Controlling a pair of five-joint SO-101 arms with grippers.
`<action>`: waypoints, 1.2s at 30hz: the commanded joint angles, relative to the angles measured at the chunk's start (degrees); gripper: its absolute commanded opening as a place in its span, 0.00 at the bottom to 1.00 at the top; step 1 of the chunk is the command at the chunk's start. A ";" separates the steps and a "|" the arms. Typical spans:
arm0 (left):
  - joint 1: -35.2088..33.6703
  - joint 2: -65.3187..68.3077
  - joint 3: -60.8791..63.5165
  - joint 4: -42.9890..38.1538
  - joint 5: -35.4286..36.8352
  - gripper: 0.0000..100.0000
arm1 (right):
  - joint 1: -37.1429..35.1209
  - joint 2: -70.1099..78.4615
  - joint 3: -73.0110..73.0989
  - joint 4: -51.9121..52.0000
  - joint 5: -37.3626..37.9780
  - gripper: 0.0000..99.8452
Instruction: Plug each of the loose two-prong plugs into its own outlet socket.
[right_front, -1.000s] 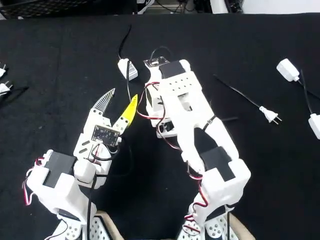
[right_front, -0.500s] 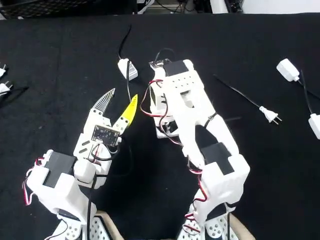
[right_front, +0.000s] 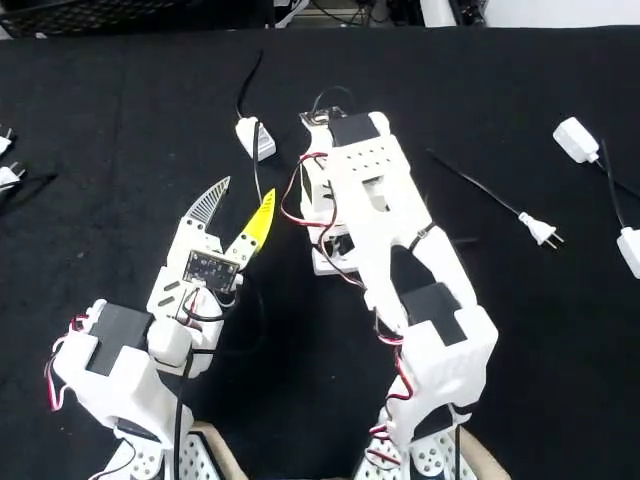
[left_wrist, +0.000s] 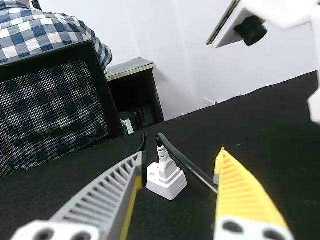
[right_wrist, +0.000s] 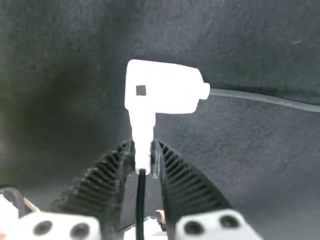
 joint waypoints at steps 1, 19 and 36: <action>0.48 -0.26 -1.45 0.00 0.09 0.24 | 0.53 -0.13 -1.19 0.35 -1.05 0.01; 0.48 -0.26 -1.54 0.00 0.09 0.24 | -2.55 -0.40 4.70 -4.04 -1.85 0.01; 0.48 -0.26 -1.89 0.00 0.09 0.24 | -0.26 -0.75 -1.63 3.16 2.37 0.01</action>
